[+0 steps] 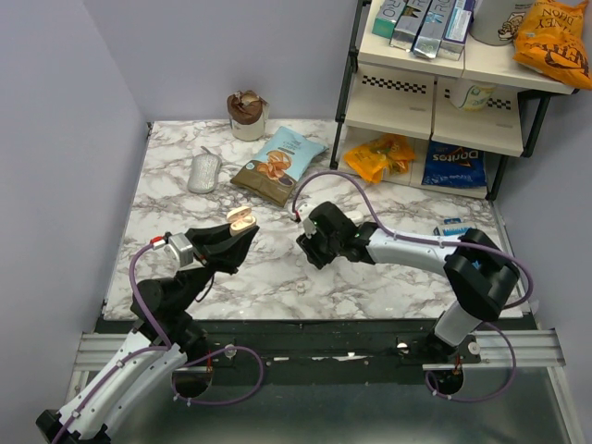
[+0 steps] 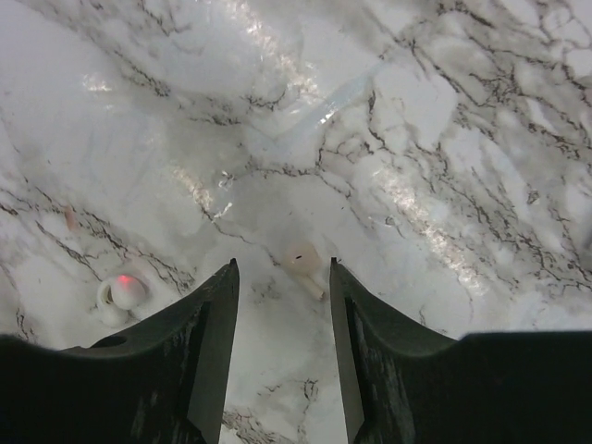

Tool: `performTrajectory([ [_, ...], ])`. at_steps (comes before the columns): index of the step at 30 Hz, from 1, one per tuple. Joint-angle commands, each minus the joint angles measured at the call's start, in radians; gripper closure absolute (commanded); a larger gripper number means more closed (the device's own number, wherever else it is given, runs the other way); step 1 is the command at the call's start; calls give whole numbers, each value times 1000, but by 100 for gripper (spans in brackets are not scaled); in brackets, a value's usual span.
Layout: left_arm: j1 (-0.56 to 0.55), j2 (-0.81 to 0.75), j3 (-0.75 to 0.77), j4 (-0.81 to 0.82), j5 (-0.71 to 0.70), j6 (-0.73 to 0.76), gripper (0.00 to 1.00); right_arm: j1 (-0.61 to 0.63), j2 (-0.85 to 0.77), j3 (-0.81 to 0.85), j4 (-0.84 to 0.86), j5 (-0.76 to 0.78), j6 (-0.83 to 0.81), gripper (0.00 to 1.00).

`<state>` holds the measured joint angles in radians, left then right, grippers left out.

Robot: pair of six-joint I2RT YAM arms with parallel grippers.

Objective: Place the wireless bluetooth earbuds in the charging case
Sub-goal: Pick up the earbud from the center of the board.

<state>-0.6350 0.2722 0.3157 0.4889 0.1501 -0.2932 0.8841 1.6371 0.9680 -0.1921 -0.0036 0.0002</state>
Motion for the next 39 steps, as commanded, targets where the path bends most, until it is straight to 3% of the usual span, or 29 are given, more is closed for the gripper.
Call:
performTrajectory([
  [1,-2,1,0,8,11,-7,100,10,35,46,-44,-61,-38,49],
  [21,0,22,3,17,17,-6,100,12,147,75,-55,47,-28,49],
  [29,-2,21,5,16,16,-3,100,13,144,66,-69,51,-2,55],
  [39,-2,5,3,2,12,-3,100,13,112,37,-87,47,50,51],
])
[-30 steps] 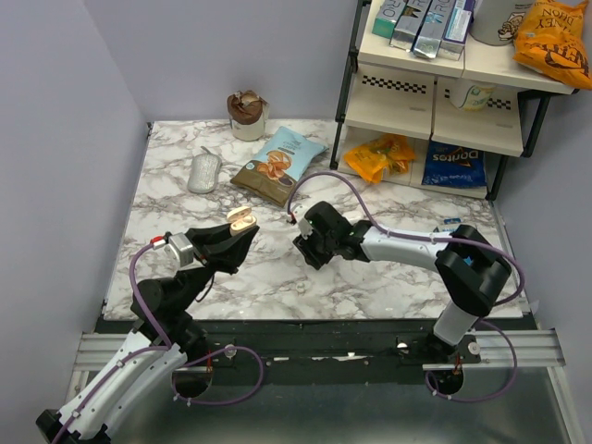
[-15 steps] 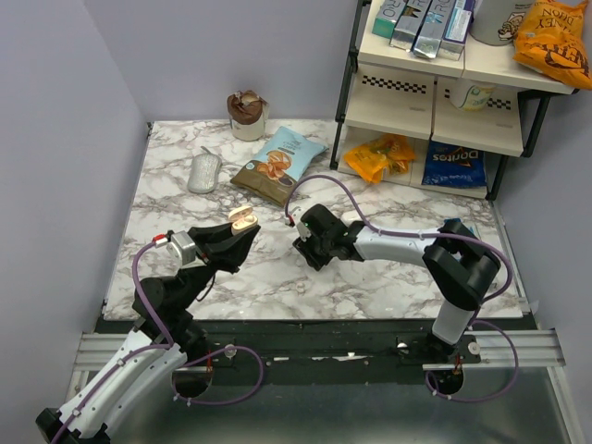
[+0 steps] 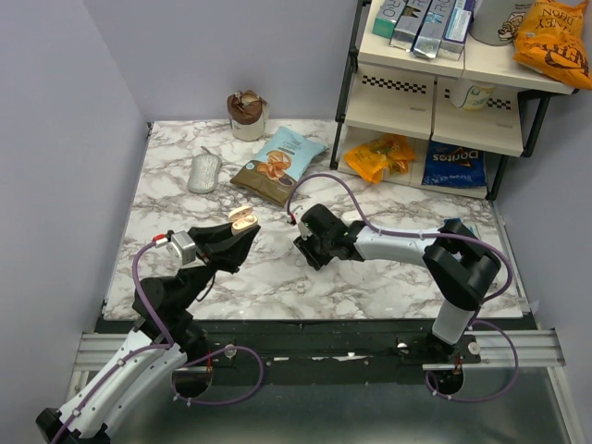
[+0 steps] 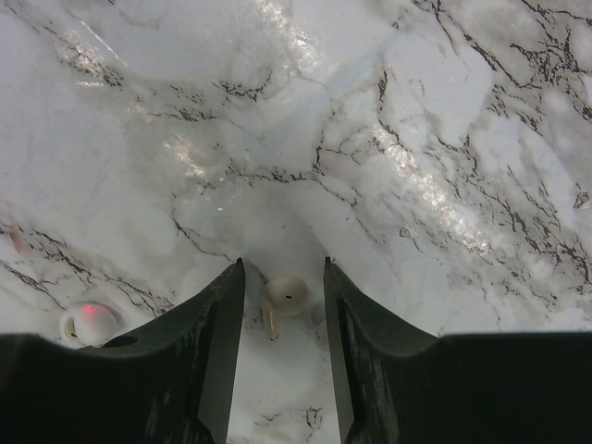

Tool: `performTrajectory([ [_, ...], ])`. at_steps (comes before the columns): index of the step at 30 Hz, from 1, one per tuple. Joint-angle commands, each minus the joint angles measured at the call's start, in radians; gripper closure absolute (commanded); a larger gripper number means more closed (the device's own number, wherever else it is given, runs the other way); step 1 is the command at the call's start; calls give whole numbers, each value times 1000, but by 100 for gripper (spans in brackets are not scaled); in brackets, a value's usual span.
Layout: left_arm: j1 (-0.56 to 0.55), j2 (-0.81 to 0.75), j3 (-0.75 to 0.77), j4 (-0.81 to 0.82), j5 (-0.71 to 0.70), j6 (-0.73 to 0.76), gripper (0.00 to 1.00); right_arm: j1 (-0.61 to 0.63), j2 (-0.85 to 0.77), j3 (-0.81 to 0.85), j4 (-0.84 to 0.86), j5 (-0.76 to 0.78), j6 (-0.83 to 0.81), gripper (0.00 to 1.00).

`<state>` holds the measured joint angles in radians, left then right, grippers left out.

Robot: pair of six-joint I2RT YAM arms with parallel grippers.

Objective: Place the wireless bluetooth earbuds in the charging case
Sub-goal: Pick up the earbud from the center of the board.

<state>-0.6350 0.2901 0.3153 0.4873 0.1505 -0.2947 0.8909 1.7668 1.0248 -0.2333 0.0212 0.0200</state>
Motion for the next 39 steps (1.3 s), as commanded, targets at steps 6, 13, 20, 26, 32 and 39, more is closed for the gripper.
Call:
performTrajectory([
  [6,-2,-5,5,13,17,-9,100,6,-36,-31,-54,20,38,48],
  [13,-2,-3,4,14,17,-12,100,14,-46,-49,-57,16,47,47],
  [20,-2,0,4,17,18,-15,100,23,-26,-46,-57,14,51,50],
  [26,0,0,1,20,18,-15,100,34,17,-8,-77,17,60,59],
  [32,0,-6,2,11,17,-9,100,36,13,-8,-77,52,84,74],
  [39,-2,0,13,14,15,-4,100,34,-110,-12,-44,129,144,87],
])
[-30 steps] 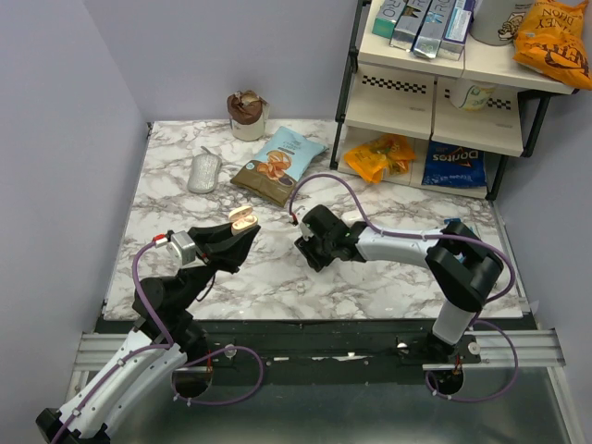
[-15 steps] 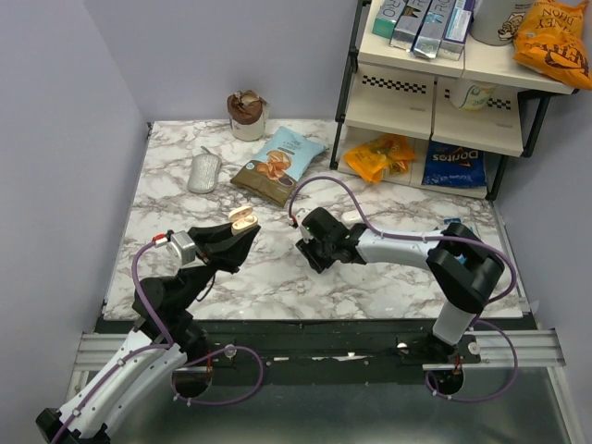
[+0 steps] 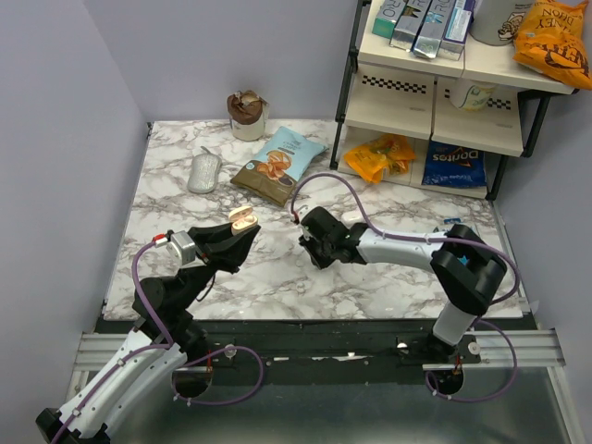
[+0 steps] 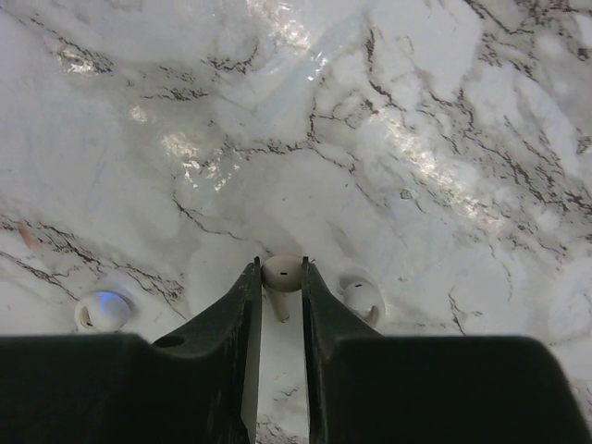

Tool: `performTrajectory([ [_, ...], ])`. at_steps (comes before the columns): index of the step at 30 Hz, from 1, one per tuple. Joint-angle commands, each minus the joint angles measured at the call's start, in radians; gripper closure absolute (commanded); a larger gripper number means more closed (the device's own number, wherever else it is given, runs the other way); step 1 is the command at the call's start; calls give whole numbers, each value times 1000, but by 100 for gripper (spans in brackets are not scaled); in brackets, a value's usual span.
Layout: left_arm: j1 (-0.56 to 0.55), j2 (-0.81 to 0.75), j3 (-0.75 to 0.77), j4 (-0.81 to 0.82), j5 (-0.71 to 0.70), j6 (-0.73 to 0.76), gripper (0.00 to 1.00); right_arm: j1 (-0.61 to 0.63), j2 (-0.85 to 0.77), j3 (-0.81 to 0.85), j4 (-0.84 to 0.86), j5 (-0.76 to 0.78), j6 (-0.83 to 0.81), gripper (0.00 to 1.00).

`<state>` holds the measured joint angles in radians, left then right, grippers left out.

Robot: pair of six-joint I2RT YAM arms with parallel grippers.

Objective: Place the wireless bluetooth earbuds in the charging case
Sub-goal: Pick up the earbud from the center of the board, then place the earbud in the charging case.

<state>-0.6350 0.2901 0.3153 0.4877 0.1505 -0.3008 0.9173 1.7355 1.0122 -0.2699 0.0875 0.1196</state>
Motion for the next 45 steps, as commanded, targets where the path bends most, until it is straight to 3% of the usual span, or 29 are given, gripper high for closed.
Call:
performTrajectory([
  [1,-2,3,15,14,15,2,100,8,-96,11,-9,69,46,89],
  [9,0,17,19,29,9,-1,100,-1,-180,45,-17,98,93,98],
  [14,0,41,10,72,4,-9,100,-23,-355,3,95,124,179,99],
  [20,-2,164,50,202,7,-3,100,-23,-517,74,207,124,160,99],
  [24,0,320,145,296,34,14,100,-23,-608,150,262,83,123,99],
  [36,0,774,522,569,138,9,100,-23,-674,347,416,-29,6,99],
  [45,-3,945,673,703,198,-77,100,-23,-650,382,528,-78,31,99],
])
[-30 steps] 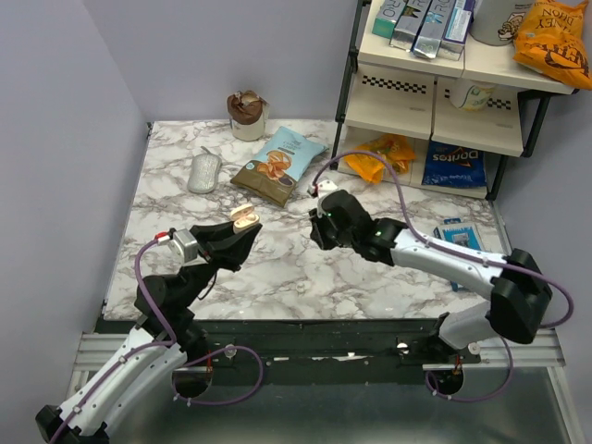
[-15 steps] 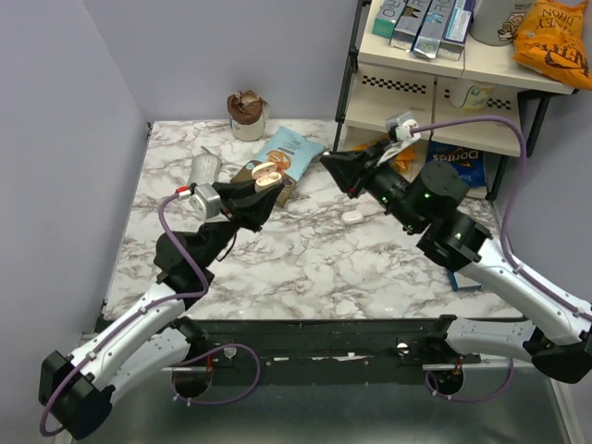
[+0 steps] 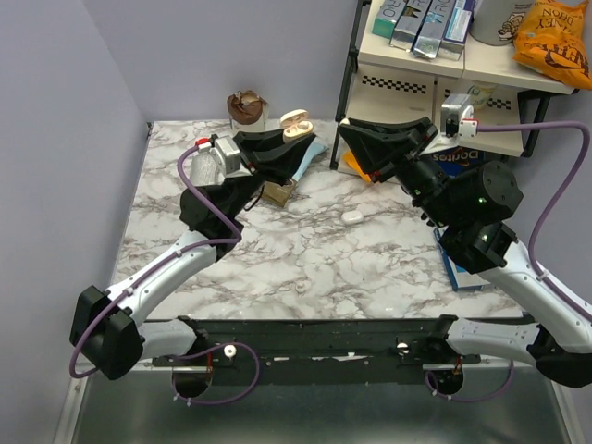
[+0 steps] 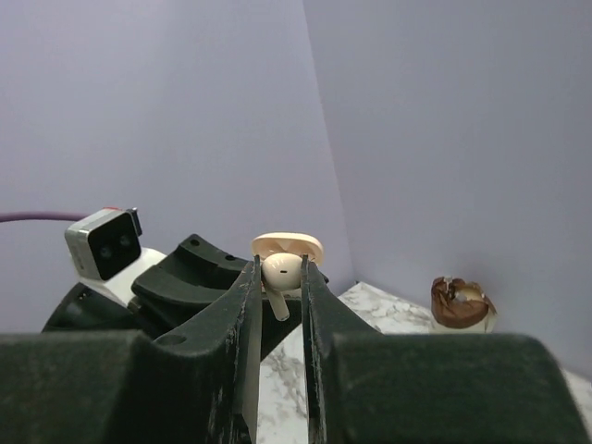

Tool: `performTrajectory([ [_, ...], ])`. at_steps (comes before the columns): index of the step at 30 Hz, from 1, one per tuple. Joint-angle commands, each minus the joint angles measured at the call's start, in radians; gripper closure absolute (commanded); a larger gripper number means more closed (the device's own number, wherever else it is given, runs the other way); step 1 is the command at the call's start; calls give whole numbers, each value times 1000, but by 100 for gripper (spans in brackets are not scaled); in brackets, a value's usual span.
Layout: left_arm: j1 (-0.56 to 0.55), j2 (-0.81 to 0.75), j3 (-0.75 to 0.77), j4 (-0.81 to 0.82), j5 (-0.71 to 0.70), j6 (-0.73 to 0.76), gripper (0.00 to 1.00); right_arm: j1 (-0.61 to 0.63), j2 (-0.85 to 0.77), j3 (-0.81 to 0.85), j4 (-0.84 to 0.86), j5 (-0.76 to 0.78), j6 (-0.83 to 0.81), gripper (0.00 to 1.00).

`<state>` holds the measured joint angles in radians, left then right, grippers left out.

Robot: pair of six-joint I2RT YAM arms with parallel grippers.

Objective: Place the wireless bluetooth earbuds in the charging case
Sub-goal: Place the earbud in the charging case.

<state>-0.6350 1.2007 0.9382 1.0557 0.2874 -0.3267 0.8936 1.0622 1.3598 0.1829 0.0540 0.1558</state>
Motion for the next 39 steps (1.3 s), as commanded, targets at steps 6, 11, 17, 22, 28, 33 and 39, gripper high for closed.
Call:
performTrajectory([
  [6,-8,80,89,145,82,-78,100,-1,62,56,131,-46,-21,99],
  [11,-8,102,125,144,125,-103,100,1,97,76,147,-46,-27,99],
  [17,-8,115,131,136,142,-110,100,-1,102,61,162,-80,-32,99],
  [22,-8,137,137,145,153,-127,100,-1,122,68,152,-91,-27,99],
  [28,-12,146,140,148,160,-130,100,1,147,78,133,-105,-24,99],
  [33,-12,143,129,155,162,-126,100,-1,156,67,133,-103,-25,99],
  [39,-14,135,114,159,167,-117,100,-1,162,81,104,-95,-35,99],
])
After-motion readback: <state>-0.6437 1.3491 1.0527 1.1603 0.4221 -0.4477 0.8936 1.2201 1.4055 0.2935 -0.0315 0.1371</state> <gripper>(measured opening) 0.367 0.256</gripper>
